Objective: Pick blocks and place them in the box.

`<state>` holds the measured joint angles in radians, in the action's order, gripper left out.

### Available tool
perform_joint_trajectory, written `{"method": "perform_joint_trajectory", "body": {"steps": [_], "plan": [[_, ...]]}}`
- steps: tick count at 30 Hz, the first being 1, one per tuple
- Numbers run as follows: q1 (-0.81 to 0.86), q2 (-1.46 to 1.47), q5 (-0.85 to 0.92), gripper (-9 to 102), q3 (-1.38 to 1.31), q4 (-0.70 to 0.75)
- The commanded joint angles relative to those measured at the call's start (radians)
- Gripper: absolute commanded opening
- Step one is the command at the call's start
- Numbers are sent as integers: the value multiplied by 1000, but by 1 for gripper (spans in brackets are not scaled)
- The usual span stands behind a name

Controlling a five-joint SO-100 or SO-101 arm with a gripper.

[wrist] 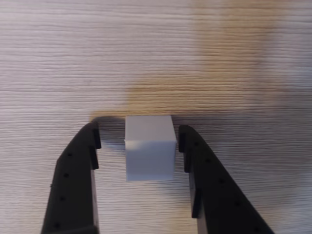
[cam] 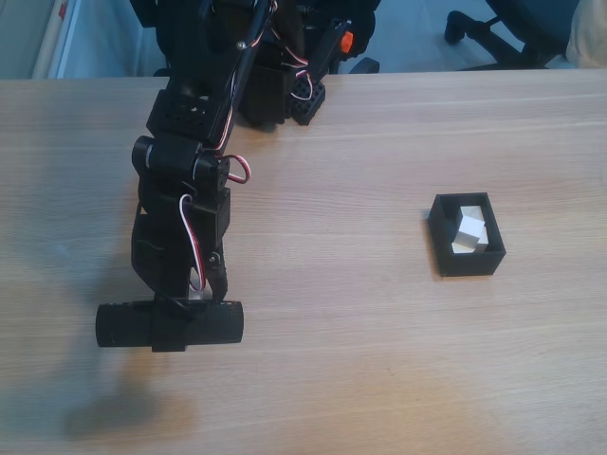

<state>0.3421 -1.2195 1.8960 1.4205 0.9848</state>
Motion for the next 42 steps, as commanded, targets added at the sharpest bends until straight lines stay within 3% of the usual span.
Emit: {"method": "perform_joint_trajectory", "body": {"steps": [1, 8, 20, 26, 33, 42], "plan": [[20, -8, 8, 17, -31, -21], [41, 3, 14, 16, -32, -26], [28, -11, 8, 0, -25, -18], [-6, -98, 17, 0, 48, -14], [-144, -336, -51, 0, 261, -37], [-457, -586, -321, 0, 410, 49]]}}
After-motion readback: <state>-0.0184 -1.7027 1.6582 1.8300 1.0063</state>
